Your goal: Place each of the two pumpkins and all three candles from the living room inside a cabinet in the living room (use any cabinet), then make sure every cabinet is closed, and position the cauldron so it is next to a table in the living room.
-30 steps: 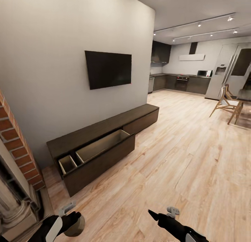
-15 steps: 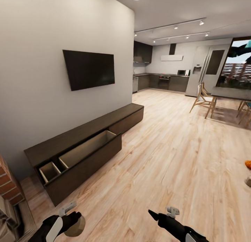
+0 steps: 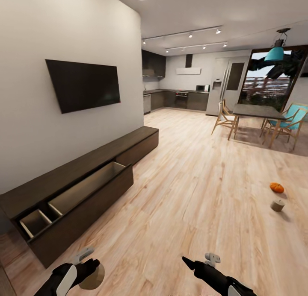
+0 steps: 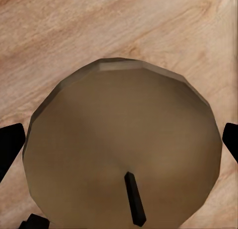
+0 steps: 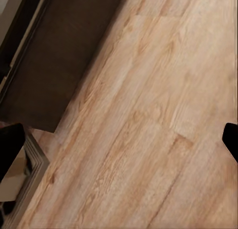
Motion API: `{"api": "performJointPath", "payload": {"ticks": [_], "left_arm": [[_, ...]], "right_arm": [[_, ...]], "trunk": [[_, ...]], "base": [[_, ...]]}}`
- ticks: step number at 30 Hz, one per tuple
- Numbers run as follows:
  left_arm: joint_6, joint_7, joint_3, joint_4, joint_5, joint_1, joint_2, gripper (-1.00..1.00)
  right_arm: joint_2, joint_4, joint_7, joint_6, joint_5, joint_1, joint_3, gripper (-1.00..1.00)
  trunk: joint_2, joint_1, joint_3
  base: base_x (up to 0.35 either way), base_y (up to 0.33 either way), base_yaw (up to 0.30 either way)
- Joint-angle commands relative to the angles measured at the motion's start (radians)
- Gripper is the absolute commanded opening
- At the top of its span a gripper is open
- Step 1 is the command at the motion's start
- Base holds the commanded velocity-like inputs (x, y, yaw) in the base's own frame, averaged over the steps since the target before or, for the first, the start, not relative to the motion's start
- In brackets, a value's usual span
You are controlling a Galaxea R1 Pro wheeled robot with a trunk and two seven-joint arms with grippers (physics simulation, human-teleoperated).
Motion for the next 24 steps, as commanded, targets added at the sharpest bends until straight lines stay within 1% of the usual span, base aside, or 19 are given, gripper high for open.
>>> {"api": "performJointPath", "payload": {"ticks": [1, 5, 15, 19, 24], "left_arm": [[0.006, 0.007, 0.001, -0.003, 0.012, 0.0, 0.0, -1.0], [0.006, 0.007, 0.001, -0.003, 0.012, 0.0, 0.0, -1.0], [0.006, 0.007, 0.001, -0.003, 0.012, 0.0, 0.0, -1.0], [0.006, 0.007, 0.001, -0.003, 0.012, 0.0, 0.0, -1.0], [0.006, 0.007, 0.001, -0.003, 0.012, 0.0, 0.0, -1.0]], "right_arm": [[-0.001, 0.001, 0.006, 0.0, -0.01, -0.001, 0.006, 1.0], [-0.001, 0.001, 0.029, 0.002, -0.012, -0.001, 0.006, 1.0], [0.0, 0.001, 0.032, 0.005, -0.013, -0.001, 0.005, 1.0], [-0.001, 0.001, 0.031, 0.005, -0.013, -0.001, 0.004, 1.0], [-0.002, 0.001, 0.031, 0.001, -0.013, -0.001, 0.004, 1.0]], "trunk": [[-0.001, 0.0, -0.001], [-0.001, 0.0, -0.001], [-0.001, 0.0, -0.006], [-0.001, 0.0, -0.011], [-0.001, 0.0, -0.014]], "base": [[0.0, 0.0, -0.29], [0.0, 0.0, -0.29], [0.0, 0.0, -0.266], [0.063, 0.0, -0.171], [0.271, 0.0, -0.042]]}}
